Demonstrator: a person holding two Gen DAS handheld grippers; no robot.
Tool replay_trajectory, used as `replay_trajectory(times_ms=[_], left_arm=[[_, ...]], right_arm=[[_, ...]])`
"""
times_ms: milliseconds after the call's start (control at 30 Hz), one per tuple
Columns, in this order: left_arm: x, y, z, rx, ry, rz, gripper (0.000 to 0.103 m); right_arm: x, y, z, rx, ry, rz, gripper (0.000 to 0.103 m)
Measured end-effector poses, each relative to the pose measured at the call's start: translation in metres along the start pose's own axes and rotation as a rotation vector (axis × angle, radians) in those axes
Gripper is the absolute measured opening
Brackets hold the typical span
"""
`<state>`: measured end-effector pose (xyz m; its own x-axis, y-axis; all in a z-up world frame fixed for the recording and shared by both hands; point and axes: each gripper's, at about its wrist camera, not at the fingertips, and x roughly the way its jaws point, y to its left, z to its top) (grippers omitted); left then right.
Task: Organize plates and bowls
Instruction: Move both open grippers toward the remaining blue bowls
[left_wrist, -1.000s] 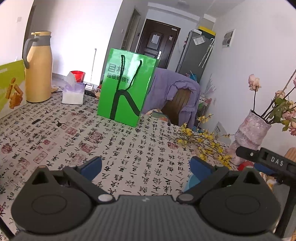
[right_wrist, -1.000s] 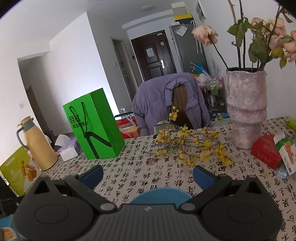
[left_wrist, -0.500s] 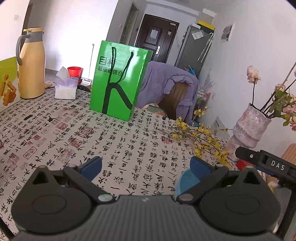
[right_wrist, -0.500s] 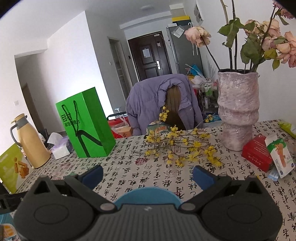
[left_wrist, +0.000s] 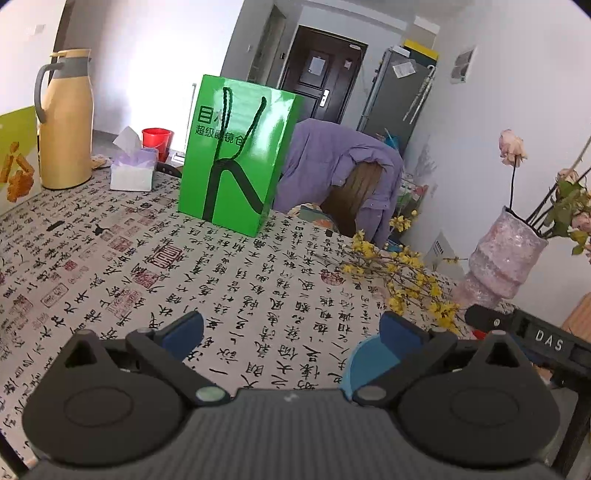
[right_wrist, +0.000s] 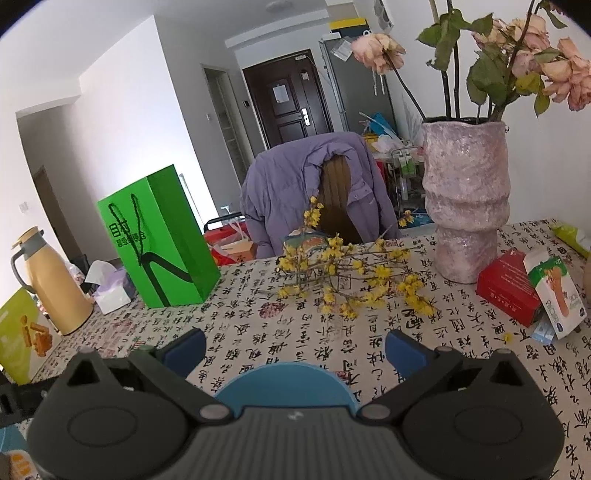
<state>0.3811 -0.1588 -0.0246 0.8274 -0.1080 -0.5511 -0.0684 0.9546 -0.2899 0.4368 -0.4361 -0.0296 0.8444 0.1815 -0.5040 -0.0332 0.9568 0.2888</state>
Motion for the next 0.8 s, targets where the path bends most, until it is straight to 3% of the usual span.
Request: replay_trajectory(times_ms=[800], left_arm=[[0.028, -0.018, 0.003, 0.01, 0.048, 0.014, 0.103]], right_arm=[[0.016, -0.013, -0.001, 0.046, 0.044, -0.04, 0.103]])
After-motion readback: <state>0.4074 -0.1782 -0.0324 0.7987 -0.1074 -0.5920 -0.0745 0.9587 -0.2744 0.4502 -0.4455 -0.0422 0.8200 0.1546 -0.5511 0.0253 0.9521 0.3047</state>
